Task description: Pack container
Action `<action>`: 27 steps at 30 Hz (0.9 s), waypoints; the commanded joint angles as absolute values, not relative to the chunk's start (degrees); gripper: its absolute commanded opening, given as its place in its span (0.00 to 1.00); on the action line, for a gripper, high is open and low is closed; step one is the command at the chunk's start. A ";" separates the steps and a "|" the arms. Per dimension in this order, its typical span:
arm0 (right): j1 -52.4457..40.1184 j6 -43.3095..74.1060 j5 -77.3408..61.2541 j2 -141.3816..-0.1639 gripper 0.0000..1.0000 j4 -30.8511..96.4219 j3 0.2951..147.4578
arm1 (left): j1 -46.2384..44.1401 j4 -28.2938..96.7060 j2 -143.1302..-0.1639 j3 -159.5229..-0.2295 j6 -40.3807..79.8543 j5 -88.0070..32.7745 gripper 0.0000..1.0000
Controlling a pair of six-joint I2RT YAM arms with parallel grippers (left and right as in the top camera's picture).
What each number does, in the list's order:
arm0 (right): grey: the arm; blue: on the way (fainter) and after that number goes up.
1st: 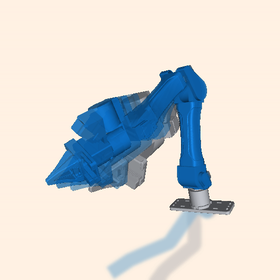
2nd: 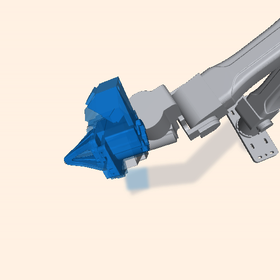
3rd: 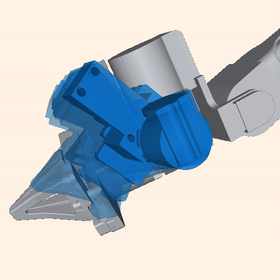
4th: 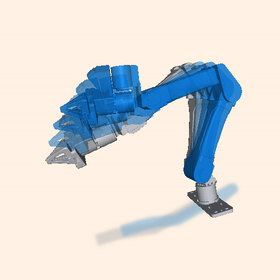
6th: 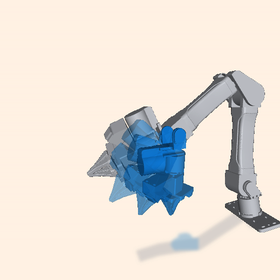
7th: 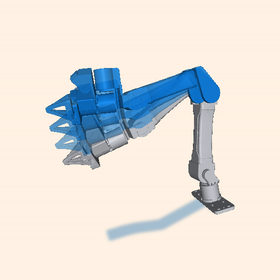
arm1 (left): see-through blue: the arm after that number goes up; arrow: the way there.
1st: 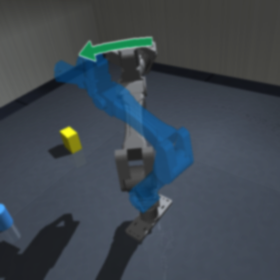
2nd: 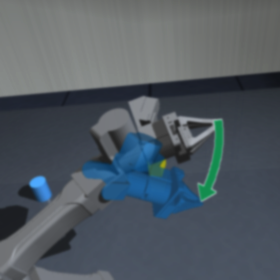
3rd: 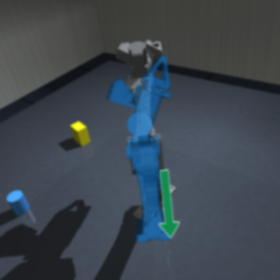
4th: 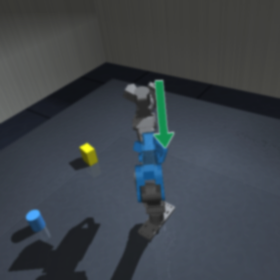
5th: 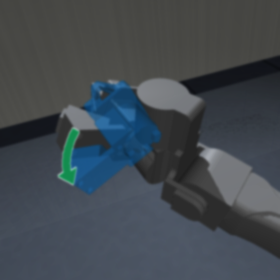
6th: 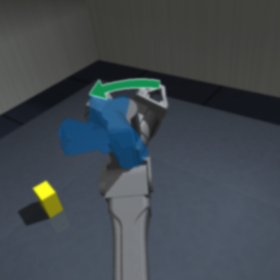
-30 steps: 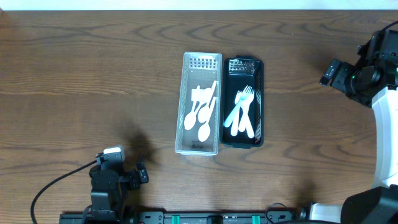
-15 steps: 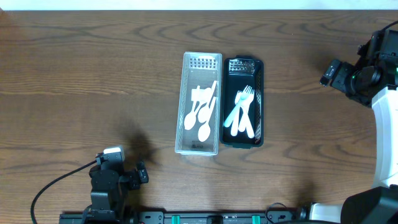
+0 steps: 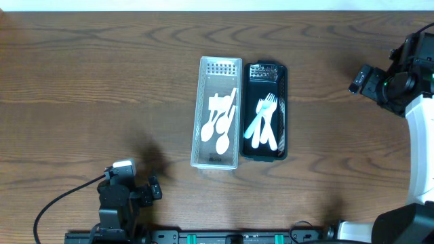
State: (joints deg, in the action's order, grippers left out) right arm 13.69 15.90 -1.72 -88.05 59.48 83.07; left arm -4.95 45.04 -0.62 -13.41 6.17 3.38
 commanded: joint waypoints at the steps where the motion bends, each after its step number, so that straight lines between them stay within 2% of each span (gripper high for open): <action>1: 13.61 15.77 -1.74 -86.43 0.99 59.59 83.09 | -4.62 45.23 -0.36 -13.23 6.48 3.62 0.98; 6: 8.32 15.77 -1.74 -78.70 0.99 59.59 83.09 | -4.62 45.23 -0.36 -13.23 6.50 3.62 0.98; 11: -1.74 15.70 -1.43 -68.47 0.99 59.61 83.09 | -4.62 45.23 -0.36 -13.23 6.48 3.62 0.98; 17: -7.90 11.68 13.98 -56.03 0.99 59.46 79.53 | -4.62 45.23 -0.36 -13.23 6.48 3.62 0.98; 27: -6.55 11.73 17.08 -29.41 0.99 43.59 45.34 | -4.62 45.23 -0.36 -13.23 6.48 3.62 0.98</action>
